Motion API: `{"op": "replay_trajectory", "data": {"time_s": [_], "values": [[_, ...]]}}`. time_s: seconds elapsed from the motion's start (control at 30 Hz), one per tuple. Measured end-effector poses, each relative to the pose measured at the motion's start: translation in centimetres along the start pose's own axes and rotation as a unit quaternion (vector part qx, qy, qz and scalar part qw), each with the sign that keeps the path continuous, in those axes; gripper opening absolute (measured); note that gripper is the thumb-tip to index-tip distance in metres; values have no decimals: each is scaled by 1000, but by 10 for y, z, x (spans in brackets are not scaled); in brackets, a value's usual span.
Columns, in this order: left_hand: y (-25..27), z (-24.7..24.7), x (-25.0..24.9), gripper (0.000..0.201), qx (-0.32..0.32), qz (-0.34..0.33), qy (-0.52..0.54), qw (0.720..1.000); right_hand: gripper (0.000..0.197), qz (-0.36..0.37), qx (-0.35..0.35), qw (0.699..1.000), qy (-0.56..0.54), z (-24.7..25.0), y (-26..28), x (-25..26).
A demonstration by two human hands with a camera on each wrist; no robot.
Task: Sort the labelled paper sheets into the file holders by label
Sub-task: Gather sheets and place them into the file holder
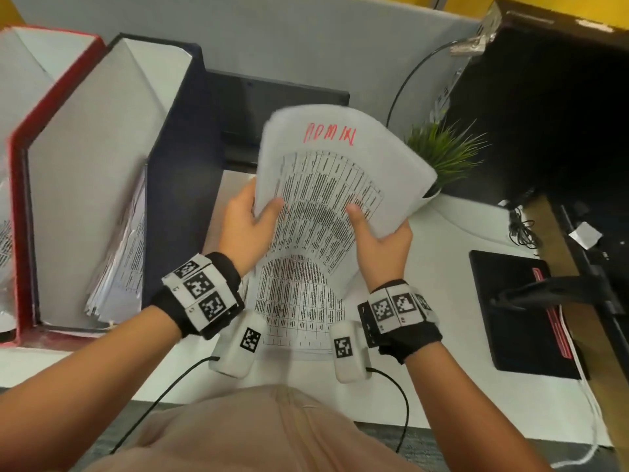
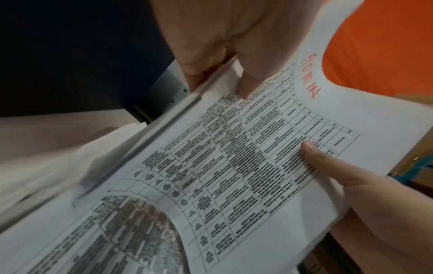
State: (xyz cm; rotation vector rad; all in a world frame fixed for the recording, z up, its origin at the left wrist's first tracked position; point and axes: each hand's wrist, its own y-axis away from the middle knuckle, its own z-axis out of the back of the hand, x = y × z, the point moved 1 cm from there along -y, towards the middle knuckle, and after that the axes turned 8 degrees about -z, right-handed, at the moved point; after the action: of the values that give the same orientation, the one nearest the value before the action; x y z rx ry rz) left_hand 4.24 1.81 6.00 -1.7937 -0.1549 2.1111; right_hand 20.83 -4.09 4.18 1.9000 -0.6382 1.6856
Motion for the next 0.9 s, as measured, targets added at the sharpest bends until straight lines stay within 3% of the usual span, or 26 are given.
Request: {"op": "replay_trajectory", "data": {"time_s": [0.13,0.23,0.33,0.53,0.7,0.8,0.87,0.9], "values": [[7,2,4,25,-38,6,47,998,27,11,7,1000,9,7,-4,-3],[17,-4,24,27,4,81,9,997,28,-16,32,997,69,7,3,-19],[20,-4,37,25,-5,135,-24,991,26,-40,32,994,100,4,8,-30],[-4,13,7,18,-2,104,-59,993,38,-14,27,997,74,-7,-6,-7],[-25,49,-33,29,11,102,-79,992,23,36,85,995,42,-8,-12,4],[-35,85,-48,43,17,170,-62,983,4,16,92,993,77,-1,-12,-9],[-37,114,-53,53,13,222,-70,972,5,-14,100,990,97,6,-11,-21],[-39,129,-55,49,8,229,-67,971,10,-30,102,988,114,9,-11,-28]]}}
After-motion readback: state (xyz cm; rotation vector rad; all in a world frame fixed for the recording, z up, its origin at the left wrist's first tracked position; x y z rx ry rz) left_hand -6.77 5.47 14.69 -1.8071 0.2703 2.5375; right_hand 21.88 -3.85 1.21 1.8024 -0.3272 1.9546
